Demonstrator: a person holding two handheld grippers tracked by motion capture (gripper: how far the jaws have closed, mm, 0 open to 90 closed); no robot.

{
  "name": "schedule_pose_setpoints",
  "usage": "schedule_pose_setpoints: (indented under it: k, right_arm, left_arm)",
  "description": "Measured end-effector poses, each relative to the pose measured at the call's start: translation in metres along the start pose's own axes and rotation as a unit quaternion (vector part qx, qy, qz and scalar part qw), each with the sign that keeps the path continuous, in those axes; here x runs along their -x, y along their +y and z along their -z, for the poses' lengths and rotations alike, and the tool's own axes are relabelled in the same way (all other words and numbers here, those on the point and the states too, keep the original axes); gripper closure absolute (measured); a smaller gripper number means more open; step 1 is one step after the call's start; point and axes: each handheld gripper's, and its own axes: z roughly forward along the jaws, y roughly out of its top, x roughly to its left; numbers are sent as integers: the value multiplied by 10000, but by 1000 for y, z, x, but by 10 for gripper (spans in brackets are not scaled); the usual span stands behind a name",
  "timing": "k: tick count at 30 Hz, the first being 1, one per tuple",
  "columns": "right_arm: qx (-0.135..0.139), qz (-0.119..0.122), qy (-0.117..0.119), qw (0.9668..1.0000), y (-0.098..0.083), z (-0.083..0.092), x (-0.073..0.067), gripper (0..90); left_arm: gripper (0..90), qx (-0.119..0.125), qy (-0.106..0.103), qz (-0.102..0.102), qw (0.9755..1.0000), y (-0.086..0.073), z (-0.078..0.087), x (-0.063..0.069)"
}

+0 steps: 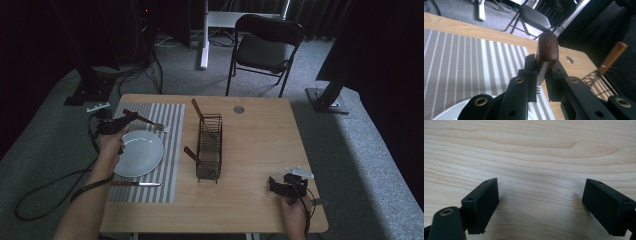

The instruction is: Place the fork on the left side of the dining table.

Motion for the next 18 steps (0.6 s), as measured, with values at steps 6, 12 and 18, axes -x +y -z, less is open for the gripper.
schedule_pose_setpoints:
  k: [6,12,18]
  right_arm:
    - [0,1,0,10000,0,0,0,136]
    - [0,2,0,10000,0,0,0,136]
    - [0,0,1,10000,0,0,0,136]
  left_arm:
    - [804,-55,-22,90,9999,0,-10,-7]
    - [804,-274,159,137,9994,-4,-23,-13]
    - [804,-172,107,550,9983,-6,-27,-25]
